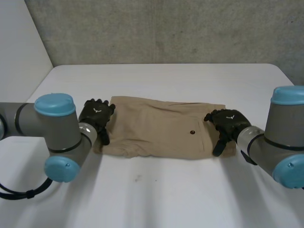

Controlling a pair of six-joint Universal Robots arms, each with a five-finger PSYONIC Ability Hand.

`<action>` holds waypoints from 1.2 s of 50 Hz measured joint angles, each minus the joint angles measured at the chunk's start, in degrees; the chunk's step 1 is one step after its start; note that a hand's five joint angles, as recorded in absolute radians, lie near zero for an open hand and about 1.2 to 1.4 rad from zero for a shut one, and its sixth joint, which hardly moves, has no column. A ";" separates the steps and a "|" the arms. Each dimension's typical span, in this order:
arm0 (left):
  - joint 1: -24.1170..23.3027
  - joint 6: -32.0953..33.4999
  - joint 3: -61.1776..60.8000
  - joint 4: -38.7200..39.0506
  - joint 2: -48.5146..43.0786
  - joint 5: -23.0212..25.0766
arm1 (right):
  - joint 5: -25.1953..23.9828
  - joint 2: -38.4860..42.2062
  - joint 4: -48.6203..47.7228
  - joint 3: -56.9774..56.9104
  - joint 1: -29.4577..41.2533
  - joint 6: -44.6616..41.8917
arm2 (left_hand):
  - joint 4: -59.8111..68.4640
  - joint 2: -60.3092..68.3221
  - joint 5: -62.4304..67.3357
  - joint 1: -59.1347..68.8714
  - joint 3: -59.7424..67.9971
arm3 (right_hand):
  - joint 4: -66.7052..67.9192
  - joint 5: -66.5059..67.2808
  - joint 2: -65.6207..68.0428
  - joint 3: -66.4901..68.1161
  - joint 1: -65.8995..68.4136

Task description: Fold the shorts.

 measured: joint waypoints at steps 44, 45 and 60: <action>2.84 -0.25 -16.22 0.83 19.45 0.06 | 0.50 -3.37 -14.63 13.21 -4.56 -7.23 | 0.00 0.00 0.00 0.00 -0.01 | 53.23 49.01 54.30 53.36 38.65; 2.84 -0.25 -16.22 0.83 19.45 0.06 | 0.50 -3.37 -14.63 13.21 -4.56 -7.23 | 0.00 0.00 0.00 0.00 -0.01 | 53.23 49.01 54.30 53.36 38.65; 3.36 -0.47 -20.16 0.77 26.66 0.07 | 1.59 -10.43 -8.17 10.84 -14.71 -21.14 | 0.00 0.00 0.00 0.00 0.00 | 54.72 51.34 55.02 54.41 42.35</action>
